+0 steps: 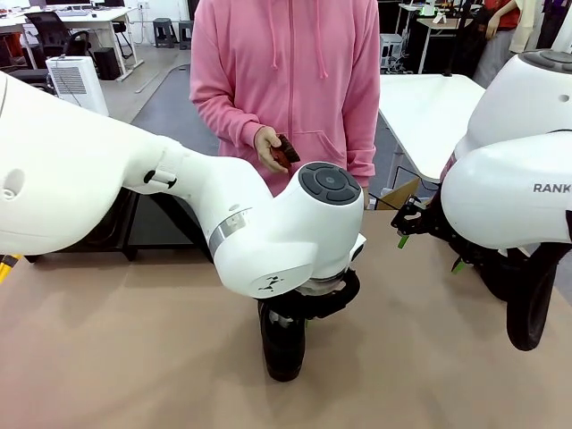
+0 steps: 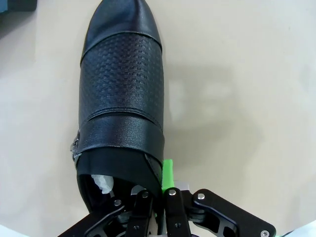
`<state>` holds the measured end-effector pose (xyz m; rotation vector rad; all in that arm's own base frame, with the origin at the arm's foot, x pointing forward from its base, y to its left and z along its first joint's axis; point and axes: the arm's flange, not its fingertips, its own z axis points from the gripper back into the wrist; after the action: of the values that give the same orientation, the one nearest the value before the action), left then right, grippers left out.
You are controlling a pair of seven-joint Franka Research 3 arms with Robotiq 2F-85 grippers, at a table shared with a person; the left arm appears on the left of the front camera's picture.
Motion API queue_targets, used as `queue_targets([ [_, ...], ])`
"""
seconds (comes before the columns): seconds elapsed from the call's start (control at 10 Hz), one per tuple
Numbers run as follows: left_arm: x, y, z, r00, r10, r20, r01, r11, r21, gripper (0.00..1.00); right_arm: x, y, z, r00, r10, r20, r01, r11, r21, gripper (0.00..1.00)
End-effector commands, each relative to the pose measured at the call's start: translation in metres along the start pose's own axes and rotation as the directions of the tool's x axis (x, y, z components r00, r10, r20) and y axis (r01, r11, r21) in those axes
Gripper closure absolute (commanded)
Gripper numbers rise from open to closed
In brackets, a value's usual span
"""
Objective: Organize the shoes by placing them on the stand.
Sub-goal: Place the Shoe from the middle of the table onto the Shoes Stand.
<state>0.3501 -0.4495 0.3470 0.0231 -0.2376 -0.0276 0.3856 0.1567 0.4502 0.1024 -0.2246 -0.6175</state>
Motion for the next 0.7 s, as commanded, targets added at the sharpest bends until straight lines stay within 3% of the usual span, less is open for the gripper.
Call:
queue_targets([
  [0.0, -0.006, 0.010, 0.001, 1.000, 0.009, 0.008, -0.010, 1.000, 0.013, 1.00, 0.001, -0.001, 0.001, 1.000, 0.003, 0.007, -0.003, 1.000, -0.002, 0.00],
  [0.1, -0.011, 0.014, 0.024, 0.998, -0.059, -0.036, 0.059, 0.998, 0.005, 1.00, 0.001, -0.001, 0.001, 1.000, 0.003, 0.007, -0.003, 1.000, -0.002, 0.00],
  [0.3, -0.018, 0.045, 0.078, 0.997, -0.078, 0.001, 0.078, 0.997, -0.017, 1.00, 0.001, -0.001, 0.001, 1.000, 0.003, 0.007, -0.003, 1.000, -0.002, 0.00],
  [0.6, 0.032, 0.116, 0.117, 0.969, 0.007, 0.246, -0.019, 0.999, 0.047, 1.00, 0.001, -0.001, 0.001, 1.000, 0.003, 0.007, -0.003, 1.000, -0.002, 0.00],
])
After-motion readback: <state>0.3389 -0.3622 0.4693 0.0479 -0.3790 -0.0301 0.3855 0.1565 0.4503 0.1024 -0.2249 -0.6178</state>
